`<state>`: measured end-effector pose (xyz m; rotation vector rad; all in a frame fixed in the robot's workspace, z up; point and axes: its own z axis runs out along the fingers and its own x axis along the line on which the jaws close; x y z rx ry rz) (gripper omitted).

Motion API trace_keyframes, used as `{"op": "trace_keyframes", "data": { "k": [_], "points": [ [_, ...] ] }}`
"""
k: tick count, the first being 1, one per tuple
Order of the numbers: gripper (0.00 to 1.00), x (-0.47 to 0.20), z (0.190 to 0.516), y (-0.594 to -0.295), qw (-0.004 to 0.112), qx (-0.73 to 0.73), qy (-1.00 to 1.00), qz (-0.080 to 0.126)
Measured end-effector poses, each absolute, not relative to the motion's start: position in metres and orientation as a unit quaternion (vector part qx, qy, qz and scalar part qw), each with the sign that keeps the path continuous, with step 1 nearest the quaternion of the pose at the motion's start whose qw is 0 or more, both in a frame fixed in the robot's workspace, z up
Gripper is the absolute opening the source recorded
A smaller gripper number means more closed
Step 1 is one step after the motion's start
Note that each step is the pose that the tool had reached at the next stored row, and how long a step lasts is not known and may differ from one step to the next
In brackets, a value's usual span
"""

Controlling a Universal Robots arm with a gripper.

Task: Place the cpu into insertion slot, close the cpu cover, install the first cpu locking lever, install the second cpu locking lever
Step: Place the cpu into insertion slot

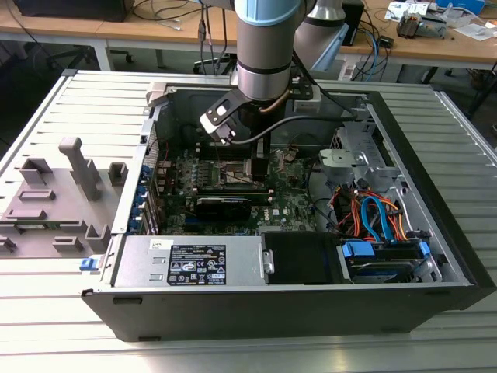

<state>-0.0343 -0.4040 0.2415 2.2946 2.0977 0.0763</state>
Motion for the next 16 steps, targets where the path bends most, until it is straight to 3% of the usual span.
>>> {"op": "trace_keyframes", "data": {
  "k": [16],
  "points": [
    [0.55, -0.0343, 0.2414, -0.4040, 0.016, 0.745, 0.666, 0.024]
  ]
}}
